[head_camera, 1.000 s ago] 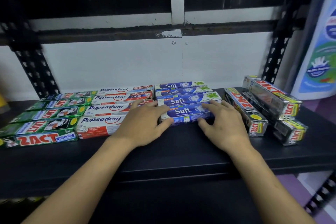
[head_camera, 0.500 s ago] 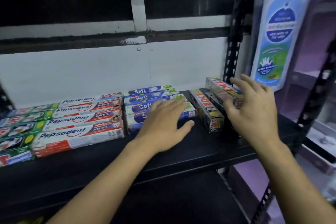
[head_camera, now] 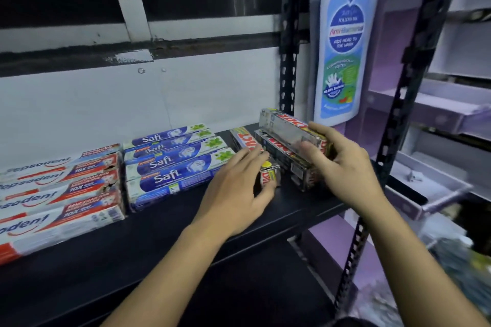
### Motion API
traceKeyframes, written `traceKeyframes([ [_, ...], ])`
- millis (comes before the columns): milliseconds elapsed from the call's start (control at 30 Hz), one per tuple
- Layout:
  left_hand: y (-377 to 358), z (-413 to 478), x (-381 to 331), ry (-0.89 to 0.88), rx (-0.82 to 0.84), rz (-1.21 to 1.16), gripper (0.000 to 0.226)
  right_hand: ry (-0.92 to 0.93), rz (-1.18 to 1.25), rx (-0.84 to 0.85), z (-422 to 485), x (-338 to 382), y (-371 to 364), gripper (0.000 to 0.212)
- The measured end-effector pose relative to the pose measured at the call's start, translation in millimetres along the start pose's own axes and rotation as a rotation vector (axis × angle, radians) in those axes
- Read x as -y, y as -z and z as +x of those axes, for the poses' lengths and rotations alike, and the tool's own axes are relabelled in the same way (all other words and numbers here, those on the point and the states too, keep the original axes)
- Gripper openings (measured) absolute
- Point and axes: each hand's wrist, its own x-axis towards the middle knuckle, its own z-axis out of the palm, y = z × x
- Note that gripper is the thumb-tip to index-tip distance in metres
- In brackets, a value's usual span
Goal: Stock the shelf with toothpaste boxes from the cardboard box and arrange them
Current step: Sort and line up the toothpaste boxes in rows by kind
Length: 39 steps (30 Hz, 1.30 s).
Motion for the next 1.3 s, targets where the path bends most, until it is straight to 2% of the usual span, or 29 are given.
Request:
traceKeyframes([
  [200, 3.3, -2.0, -1.2, 0.023, -0.038, -0.074, 0.056, -0.045, -0.019, -0.062, -19.9, -28.5, 29.8, 0.035],
  [367, 4.1, -2.7, -3.4, 0.060, -0.049, -0.130, 0.072, -0.055, -0.067, -0.066, -41.7, -39.6, 36.2, 0.033],
  [500, 5.1, -5.1, -5.0, 0.093, -0.041, -0.128, 0.062, -0.045, -0.060, 0.045, -40.9, -35.0, 42.9, 0.032],
  [633, 5.5, -5.7, -5.7, 0.124, -0.022, -0.115, 0.059, -0.044, -0.194, 0.154, -30.7, -30.6, 49.7, 0.037],
  [867, 9.1, -7.9, -9.0, 0.145, -0.044, -0.095, 0.043, -0.086, -0.286, 0.056, -34.6, -30.8, 52.7, 0.038],
  [967, 12.7, -11.9, -12.3, 0.169, -0.076, -0.111, 0.034, 0.006, -0.470, -0.032, -34.1, -26.4, 52.2, 0.042],
  [1033, 15.4, -15.1, -13.5, 0.188, -0.084, -0.136, 0.033, 0.128, -0.479, -0.062, -33.7, -14.7, 47.3, 0.042],
  [1167, 24.2, -28.6, -11.2, 0.212, -0.096, -0.234, 0.035, 0.368, -0.543, 0.041, -36.8, 6.0, 21.1, 0.039],
  [1300, 38.3, -51.0, 0.1, 0.229, -0.079, -0.318, 0.051, 0.351, -0.681, 0.100, -36.8, 5.2, -0.4, 0.048],
])
